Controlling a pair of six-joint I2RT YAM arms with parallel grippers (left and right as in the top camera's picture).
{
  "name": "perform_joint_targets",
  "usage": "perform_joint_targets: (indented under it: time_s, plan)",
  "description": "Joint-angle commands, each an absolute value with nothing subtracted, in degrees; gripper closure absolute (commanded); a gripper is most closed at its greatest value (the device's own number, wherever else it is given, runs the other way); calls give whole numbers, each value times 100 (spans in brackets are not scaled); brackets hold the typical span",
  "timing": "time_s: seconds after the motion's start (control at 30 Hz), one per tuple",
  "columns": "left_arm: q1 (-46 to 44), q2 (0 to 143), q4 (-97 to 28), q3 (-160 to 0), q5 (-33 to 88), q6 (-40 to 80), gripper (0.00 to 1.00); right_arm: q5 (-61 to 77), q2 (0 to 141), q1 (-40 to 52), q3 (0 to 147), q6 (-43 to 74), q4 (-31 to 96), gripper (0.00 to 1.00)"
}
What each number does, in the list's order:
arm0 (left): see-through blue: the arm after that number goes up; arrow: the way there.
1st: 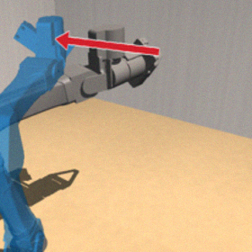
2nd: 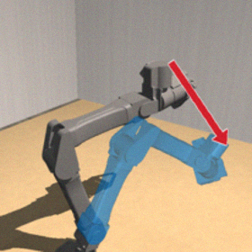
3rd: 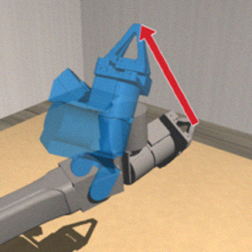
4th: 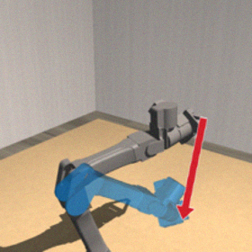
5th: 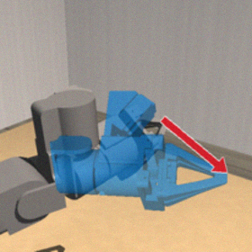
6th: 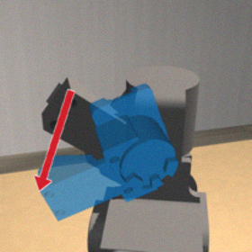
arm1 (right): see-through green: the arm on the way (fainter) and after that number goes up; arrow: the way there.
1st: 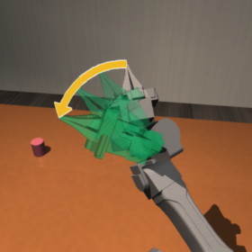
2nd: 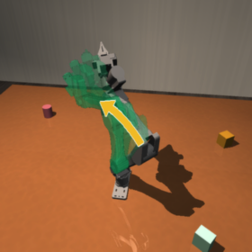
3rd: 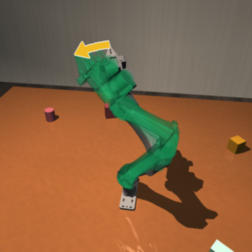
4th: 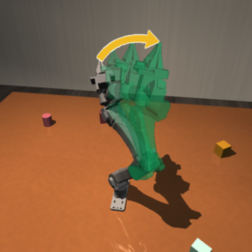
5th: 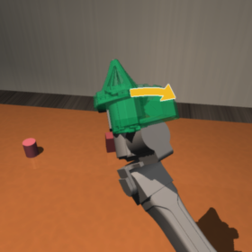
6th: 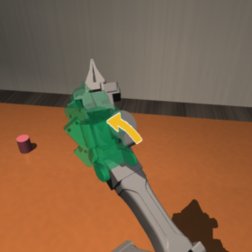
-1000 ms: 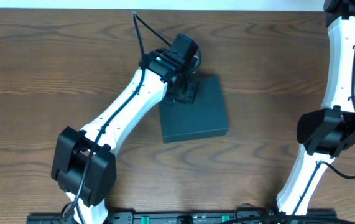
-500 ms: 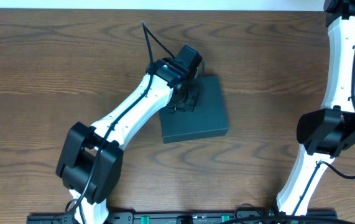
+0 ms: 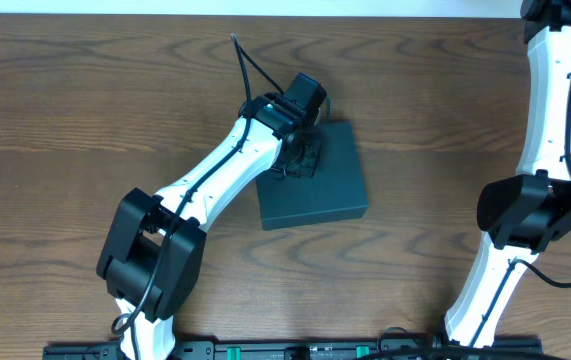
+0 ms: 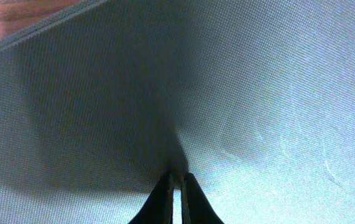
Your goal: Pack container
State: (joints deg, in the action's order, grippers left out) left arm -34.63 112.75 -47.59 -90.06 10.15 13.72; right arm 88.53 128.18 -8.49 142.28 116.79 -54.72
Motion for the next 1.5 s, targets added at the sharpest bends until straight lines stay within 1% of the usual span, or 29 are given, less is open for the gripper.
perform_joint_targets:
  time_s: [0.0, 0.1, 0.17, 0.2, 0.27, 0.3, 0.33, 0.37, 0.4, 0.43, 0.6, 1.47]
  plan:
    - [-3441, 11087, -4764, -9220, 937, 1382, 94, 8921, 12698, -843, 14271, 11738, -5492, 1]
    - [-3291, 10661, -4630, -9397, 913, 1382, 94, 8921, 12698, -843, 14271, 11738, -5492, 1]
    - [-3098, 10339, -4515, -9435, 729, 1382, 92, 8923, 12698, -829, 14271, 11736, -5492, 1]
    - [-2967, 10156, -4445, -9437, 635, 1382, 83, 8923, 12698, -825, 14271, 11734, -5492, 1]
    - [-2698, 9848, -4289, -9437, 591, 1382, 59, 8921, 12698, -825, 14271, 11730, -5494, 1]
    - [-2532, 9671, -4185, -9437, 593, 1385, 49, 8923, 12698, -825, 14271, 11710, -5494, 1]
    - [-2394, 9524, -4091, -9437, 596, 1387, 33, 8921, 12698, -825, 14271, 11697, -5492, 1]
    - [-2241, 9362, -3962, -9437, 598, 1387, 22, 8921, 12698, -827, 14271, 11695, -5494, 1]
    - [-2117, 9229, -3835, -9437, 598, 1389, 7, 8921, 12698, -827, 14271, 11697, -5492, 1]
    - [-1992, 9083, -3677, -9437, 607, 1389, 1, 8921, 12698, -827, 14271, 11695, -5492, 1]
    - [-1706, 8683, -3212, -9437, 727, 1387, 1, 8921, 12698, -825, 14271, 11697, -5492, 1]
    - [-1706, 8685, -3269, -9430, 722, 1385, 1, 8921, 12698, -816, 14271, 11697, -5487, 1]
